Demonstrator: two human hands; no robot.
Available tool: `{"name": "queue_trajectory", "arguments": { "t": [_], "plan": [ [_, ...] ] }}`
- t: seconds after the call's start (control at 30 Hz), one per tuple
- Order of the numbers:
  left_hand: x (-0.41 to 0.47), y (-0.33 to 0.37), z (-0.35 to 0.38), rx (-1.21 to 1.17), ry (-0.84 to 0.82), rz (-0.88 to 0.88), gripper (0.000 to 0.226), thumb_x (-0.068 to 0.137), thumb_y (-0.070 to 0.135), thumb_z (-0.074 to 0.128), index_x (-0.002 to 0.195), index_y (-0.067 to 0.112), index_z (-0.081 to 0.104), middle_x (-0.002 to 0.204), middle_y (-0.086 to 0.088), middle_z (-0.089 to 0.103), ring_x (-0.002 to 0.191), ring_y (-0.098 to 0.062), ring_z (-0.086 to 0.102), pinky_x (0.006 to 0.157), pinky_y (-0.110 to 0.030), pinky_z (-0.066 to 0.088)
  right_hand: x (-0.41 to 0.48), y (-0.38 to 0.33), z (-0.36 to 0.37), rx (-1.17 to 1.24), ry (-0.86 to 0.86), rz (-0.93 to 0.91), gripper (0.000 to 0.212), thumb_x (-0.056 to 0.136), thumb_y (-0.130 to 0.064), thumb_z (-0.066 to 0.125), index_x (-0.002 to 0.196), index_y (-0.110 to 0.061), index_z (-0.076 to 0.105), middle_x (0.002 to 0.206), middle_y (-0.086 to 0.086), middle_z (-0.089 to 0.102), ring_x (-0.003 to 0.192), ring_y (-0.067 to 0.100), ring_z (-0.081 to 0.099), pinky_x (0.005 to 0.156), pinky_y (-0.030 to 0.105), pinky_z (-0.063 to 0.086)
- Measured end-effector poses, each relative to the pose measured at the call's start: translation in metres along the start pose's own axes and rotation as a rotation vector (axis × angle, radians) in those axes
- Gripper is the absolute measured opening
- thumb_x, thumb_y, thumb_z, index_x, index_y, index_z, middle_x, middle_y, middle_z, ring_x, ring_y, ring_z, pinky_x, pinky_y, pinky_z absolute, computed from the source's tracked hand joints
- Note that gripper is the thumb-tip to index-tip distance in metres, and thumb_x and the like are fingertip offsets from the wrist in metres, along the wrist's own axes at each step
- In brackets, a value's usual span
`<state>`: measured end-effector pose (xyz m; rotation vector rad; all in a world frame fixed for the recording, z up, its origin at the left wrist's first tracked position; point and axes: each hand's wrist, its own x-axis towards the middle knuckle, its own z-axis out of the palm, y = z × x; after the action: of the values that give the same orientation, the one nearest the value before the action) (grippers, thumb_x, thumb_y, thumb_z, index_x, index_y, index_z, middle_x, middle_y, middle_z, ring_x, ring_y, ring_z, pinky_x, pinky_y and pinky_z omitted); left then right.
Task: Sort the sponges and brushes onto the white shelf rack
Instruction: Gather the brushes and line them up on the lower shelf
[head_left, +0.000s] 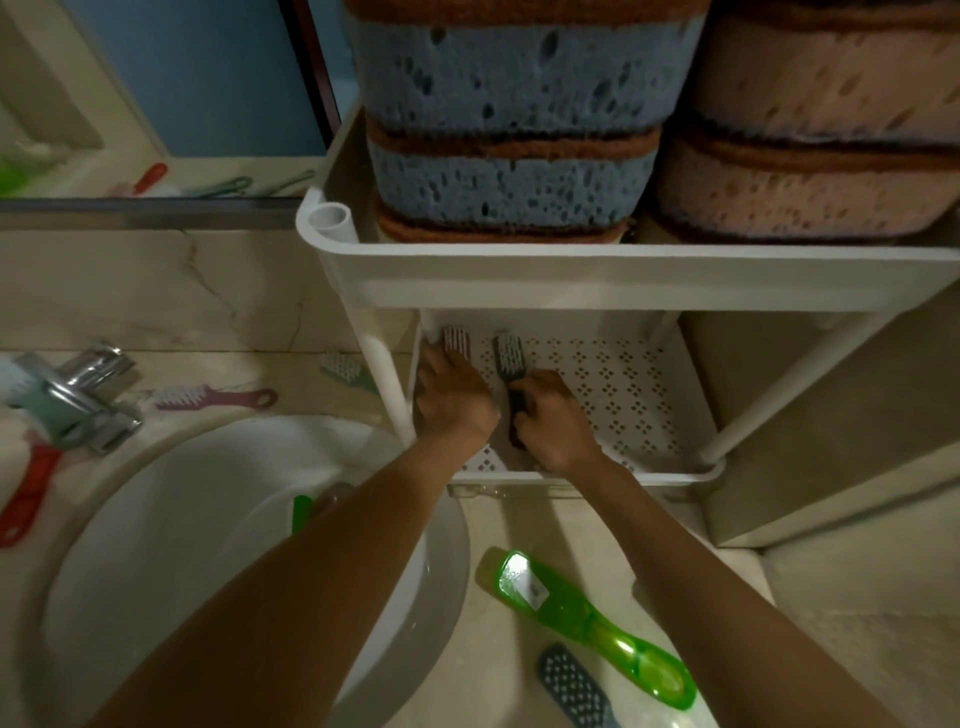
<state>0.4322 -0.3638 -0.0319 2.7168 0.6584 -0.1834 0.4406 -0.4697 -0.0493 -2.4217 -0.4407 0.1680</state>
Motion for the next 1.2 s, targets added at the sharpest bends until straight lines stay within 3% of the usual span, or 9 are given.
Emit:
{"name": "queue_trajectory", "arguments": {
  "t": [0.1,0.2,0.4,0.5,0.63,0.8,0.93,1.07,1.2],
  "plan": [
    [-0.005,-0.003,0.003,-0.279,0.067,-0.040,0.059,0.099,0.024,0.032,0.149,0.009,0.005,0.157,-0.014,0.007,0.143,-0.032,0.017,0.117,-0.038,0.018,0.004,-0.001,0.000,0.029,-0.047,0.027,0.035,0.083,0.006,0.048,0.117,0.008,0.057,0.130,0.021,0.049,0.115,0.034,0.049,0.089,0.025,0.033],
    [-0.013,-0.005,0.001,-0.501,0.131,-0.064,0.049,0.100,0.029,0.028,0.146,0.012,0.022,0.148,-0.013,0.034,0.133,-0.031,0.037,0.113,-0.042,0.031,0.008,-0.005,0.005,0.085,-0.069,0.058,0.033,0.084,0.007,0.048,0.115,0.010,0.057,0.129,0.023,0.049,0.118,0.035,0.046,0.090,0.027,0.032],
    [-0.020,-0.007,-0.006,-0.503,-0.014,-0.070,0.030,0.095,0.007,0.036,0.118,-0.002,0.052,0.126,-0.020,0.052,0.115,-0.035,0.051,0.097,-0.035,0.040,0.017,-0.019,0.013,0.193,-0.135,0.070,0.027,0.087,0.006,0.042,0.106,0.011,0.060,0.124,0.021,0.051,0.112,0.033,0.046,0.081,0.020,0.034],
    [-0.024,-0.008,-0.014,-0.480,-0.018,-0.037,0.035,0.100,0.012,0.031,0.122,-0.006,0.051,0.129,-0.023,0.052,0.119,-0.034,0.049,0.095,-0.029,0.035,0.019,-0.027,0.012,0.297,-0.108,0.053,0.021,0.081,0.007,0.043,0.082,0.016,0.062,0.091,0.017,0.054,0.081,0.029,0.050,0.060,0.008,0.035],
    [-0.027,-0.010,-0.017,-0.454,-0.043,-0.012,0.040,0.102,0.013,0.025,0.122,-0.008,0.052,0.131,-0.025,0.051,0.126,-0.033,0.044,0.107,-0.035,0.031,0.026,-0.025,0.013,0.380,-0.116,0.057,0.039,0.078,0.016,0.040,0.057,-0.014,0.052,0.072,-0.002,0.049,0.065,0.013,0.044,0.055,0.005,0.036],
    [-0.025,-0.009,-0.020,-0.457,-0.080,-0.027,0.039,0.102,0.011,0.024,0.123,-0.008,0.050,0.132,-0.026,0.050,0.125,-0.034,0.045,0.106,-0.036,0.033,0.027,-0.024,0.015,0.310,-0.134,0.079,0.034,0.082,0.012,0.040,0.108,0.007,0.061,0.122,0.019,0.055,0.109,0.031,0.052,0.081,0.017,0.037],
    [-0.027,-0.007,-0.023,-0.515,-0.074,-0.071,0.035,0.100,0.011,0.029,0.127,0.000,0.050,0.130,-0.023,0.053,0.119,-0.035,0.050,0.096,-0.033,0.036,0.015,-0.031,0.004,0.325,-0.095,0.123,0.032,0.074,-0.002,0.039,0.095,0.010,0.061,0.100,0.021,0.058,0.091,0.030,0.054,0.067,0.022,0.038],
    [-0.046,-0.004,-0.031,-0.551,-0.059,-0.017,0.036,0.095,0.004,0.037,0.127,0.008,0.052,0.128,-0.015,0.057,0.115,-0.031,0.054,0.088,-0.026,0.038,-0.014,-0.028,-0.018,0.303,0.096,0.146,0.045,0.081,0.015,0.039,0.121,0.004,0.057,0.129,0.021,0.054,0.116,0.035,0.052,0.098,0.032,0.041],
    [-0.075,-0.001,-0.034,-0.636,-0.083,0.175,0.033,0.092,-0.001,0.038,0.119,0.005,0.056,0.127,-0.011,0.057,0.117,-0.025,0.053,0.087,-0.018,0.037,-0.066,-0.026,-0.040,0.386,0.223,0.193,0.038,0.082,0.012,0.043,0.113,0.000,0.062,0.112,0.013,0.062,0.100,0.025,0.059,0.086,0.027,0.046]
  ]
}}
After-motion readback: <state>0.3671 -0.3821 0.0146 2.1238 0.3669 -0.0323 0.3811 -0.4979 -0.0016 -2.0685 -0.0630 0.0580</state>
